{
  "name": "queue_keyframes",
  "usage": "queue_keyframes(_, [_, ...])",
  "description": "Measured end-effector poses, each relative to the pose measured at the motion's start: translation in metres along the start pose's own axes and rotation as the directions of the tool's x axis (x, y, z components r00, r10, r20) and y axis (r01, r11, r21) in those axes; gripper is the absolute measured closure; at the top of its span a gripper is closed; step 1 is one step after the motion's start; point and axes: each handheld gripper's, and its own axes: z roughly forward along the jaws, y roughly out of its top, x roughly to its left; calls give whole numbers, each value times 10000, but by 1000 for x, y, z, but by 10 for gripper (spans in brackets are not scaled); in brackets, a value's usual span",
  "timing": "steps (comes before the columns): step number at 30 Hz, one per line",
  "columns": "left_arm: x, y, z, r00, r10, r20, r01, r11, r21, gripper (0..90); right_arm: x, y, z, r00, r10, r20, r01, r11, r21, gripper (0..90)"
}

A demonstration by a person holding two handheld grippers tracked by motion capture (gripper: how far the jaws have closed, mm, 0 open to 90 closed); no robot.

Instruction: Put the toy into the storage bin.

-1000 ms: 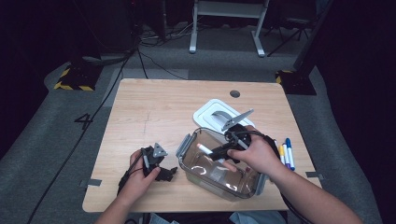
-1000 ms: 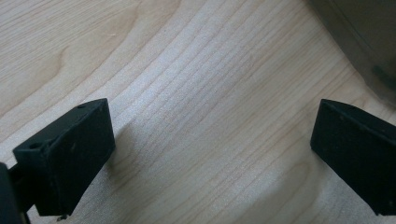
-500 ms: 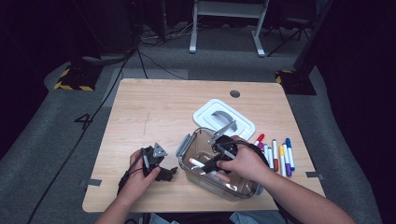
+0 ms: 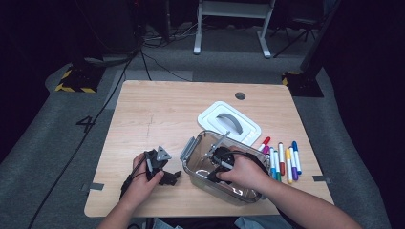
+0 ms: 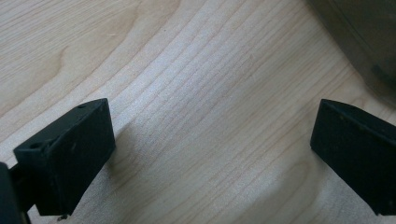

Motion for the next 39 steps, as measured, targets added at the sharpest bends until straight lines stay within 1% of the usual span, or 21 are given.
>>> queue_keyframes(2, [0, 0, 0, 10000, -8, 2, 8, 10000, 0, 2, 0, -1, 3, 10000, 31, 25, -32, 9998, 174, 767])
queue_keyframes(3, [0, 0, 0, 10000, 9, 3, -9, 10000, 8, 2, 0, -1, 5, 10000, -34, 24, 33, 9997, 234, 767])
queue_keyframes(7, [0, 0, 0, 10000, -18, 7, 18, 10000, 11, 2, 0, -2, 8, 10000, 25, 1, -25, 9995, 325, 764])
queue_keyframes(8, [0, 0, 0, 10000, -2, 3, 2, 10000, 16, 2, -1, -3, 8, 10000, 60, -10, -59, 9996, 279, 745])
queue_keyframes(10, [0, 0, 0, 10000, 23, -1, -23, 10000, 17, 2, -2, -3, 8, 9998, 156, 124, -158, 9998, 146, 686])
queue_keyframes(13, [0, 0, 0, 10000, 6, 0, -6, 10000, 8, 2, -4, -3, 3, 9996, 168, 212, -166, 9998, -106, 682])
queue_keyframes(14, [0, 0, 0, 10000, -38, 17, 38, 10000, 7, 2, -4, -3, -1, 9994, 139, 310, -130, 9995, -295, 676])
queue_keyframes(16, [0, 0, 0, 10000, 4, -7, -4, 10000, 15, 2, -5, -3, -11, 9988, 168, 461, -138, 9979, -638, 674])
queue_keyframes(19, [0, 0, 0, 10000, 2, 10, -2, 10000, 11, 2, -8, -5, -27, 9974, 293, 653, -215, 9929, -1167, 672])
queue_keyframes(21, [0, 0, 0, 10000, -2, 11, 2, 10000, 11, 2, -10, -8, -40, 9951, 386, 909, -242, 9877, -1545, 672])
queue_keyframes(25, [0, 0, 0, 10000, 1, 12, -1, 10000, 12, 2, -18, -18, -68, 9888, 775, 1273, -468, 9724, -2287, 665])
queue_keyframes(27, [0, 0, 0, 10000, 4, 14, -4, 10000, 13, 2, -24, -23, -81, 9840, 963, 1500, -552, 9648, -2570, 658])
queue_keyframes(28, [0, 0, 0, 10000, 4, 14, -4, 10000, 12, 2, -29, -29, -92, 9791, 1170, 1666, -646, 9547, -2906, 657])
queue_keyframes(30, [0, 0, 0, 10000, 1, 15, -1, 10000, 12, 2, -34, -37, -104, 9703, 1464, 1927, -796, 9450, -3172, 653])
queue_keyframes(33, [0, 0, 0, 10000, 4, 16, -4, 10000, 13, 2, -44, -50, -121, 9557, 1958, 2198, -1069, 9266, -3606, 646])
queue_keyframes(34, [0, 0, 0, 10000, 1, 15, -1, 10000, 13, 2, -50, -58, -130, 9447, 2207, 2427, -1174, 9183, -3781, 642])
queue_keyframes(35, [0, 0, 0, 10000, 7, 32, -7, 10000, 34, 2, -53, -63, -134, 9377, 2391, 2520, -1287, 9129, -3873, 642])
queue_keyframes(36, [0, 0, 0, 10000, 7, 31, -7, 10000, 36, 2, -57, -68, -139, 9308, 2580, 2589, -1392, 9053, -4014, 642])
queue_keyframes(37, [0, 0, 0, 10000, 4, 30, -4, 10000, 34, 2, -60, -73, -143, 9249, 2736, 2641, -1501, 9007, -4076, 642])
queue_keyframes(38, [0, 0, 0, 10000, 5, 29, -5, 10000, 35, 2, -65, -80, -148, 9144, 2984, 2735, -1654, 8922, -4203, 642])
queue_keyframes(39, [0, 0, 0, 10000, 7, 28, -7, 10000, 37, 2, -68, -84, -151, 9065, 3158, 2803, -1758, 8858, -4295, 643])
